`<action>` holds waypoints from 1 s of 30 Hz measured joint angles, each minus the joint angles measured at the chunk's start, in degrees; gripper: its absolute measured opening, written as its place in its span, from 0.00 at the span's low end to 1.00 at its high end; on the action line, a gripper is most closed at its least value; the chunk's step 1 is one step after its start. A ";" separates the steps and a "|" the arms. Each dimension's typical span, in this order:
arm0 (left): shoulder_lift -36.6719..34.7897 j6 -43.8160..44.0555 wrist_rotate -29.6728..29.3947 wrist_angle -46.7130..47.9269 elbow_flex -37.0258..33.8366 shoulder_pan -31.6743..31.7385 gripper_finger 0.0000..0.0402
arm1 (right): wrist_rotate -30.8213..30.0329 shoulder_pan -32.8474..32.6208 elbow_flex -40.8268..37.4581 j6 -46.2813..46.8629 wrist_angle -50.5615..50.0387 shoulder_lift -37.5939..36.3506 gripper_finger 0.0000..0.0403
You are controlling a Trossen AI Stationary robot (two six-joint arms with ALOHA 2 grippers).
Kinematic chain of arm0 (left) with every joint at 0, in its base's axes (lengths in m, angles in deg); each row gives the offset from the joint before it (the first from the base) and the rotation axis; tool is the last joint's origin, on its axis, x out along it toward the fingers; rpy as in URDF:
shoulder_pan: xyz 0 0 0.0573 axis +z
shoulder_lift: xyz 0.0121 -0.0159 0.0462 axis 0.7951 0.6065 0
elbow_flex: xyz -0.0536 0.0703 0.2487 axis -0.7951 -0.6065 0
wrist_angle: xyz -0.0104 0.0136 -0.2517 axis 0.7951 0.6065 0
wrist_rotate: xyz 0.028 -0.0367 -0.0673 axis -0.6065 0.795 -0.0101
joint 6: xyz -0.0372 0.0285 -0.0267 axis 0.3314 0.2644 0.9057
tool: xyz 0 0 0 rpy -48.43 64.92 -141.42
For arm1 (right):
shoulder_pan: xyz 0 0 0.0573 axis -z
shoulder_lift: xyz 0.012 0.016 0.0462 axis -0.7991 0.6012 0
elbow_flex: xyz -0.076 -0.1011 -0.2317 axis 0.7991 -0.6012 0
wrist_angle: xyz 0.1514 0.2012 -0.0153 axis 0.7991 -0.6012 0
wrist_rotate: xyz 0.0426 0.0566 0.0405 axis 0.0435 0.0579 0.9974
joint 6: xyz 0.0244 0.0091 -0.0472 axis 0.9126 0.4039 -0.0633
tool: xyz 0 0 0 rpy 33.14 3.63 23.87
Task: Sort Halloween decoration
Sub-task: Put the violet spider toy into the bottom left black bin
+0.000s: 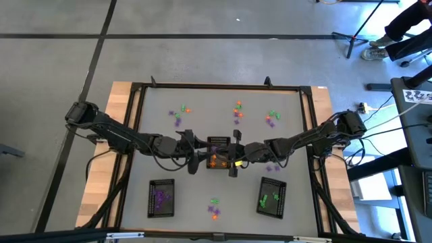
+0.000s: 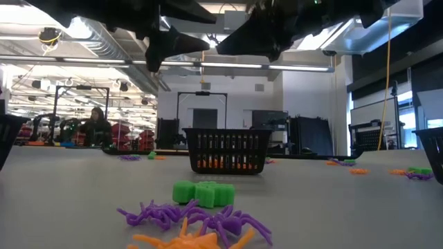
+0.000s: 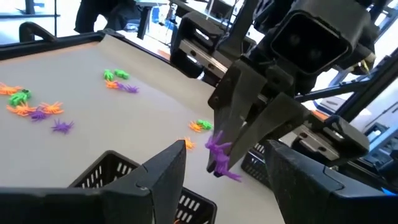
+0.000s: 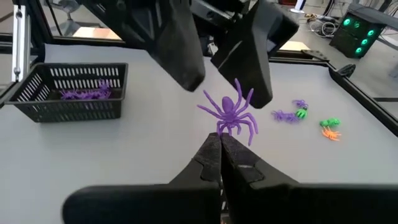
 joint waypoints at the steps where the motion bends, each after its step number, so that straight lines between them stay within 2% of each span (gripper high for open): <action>1: 0.00 0.03 -0.03 0.00 -0.01 0.00 0.52 | 0.00 0.00 0.00 0.00 -0.03 0.00 0.00; 10: 0.02 0.14 -0.32 0.88 -0.01 0.11 0.51 | 0.23 -0.04 0.00 1.92 5.10 0.00 0.00; 23: 0.00 1.54 -3.37 1.58 0.01 0.11 0.51 | 1.14 0.00 -0.02 2.62 5.66 2.73 0.00; 30: 0.00 3.18 -3.02 5.77 0.01 -0.07 0.46 | 1.11 0.00 -0.03 2.62 6.30 3.34 0.00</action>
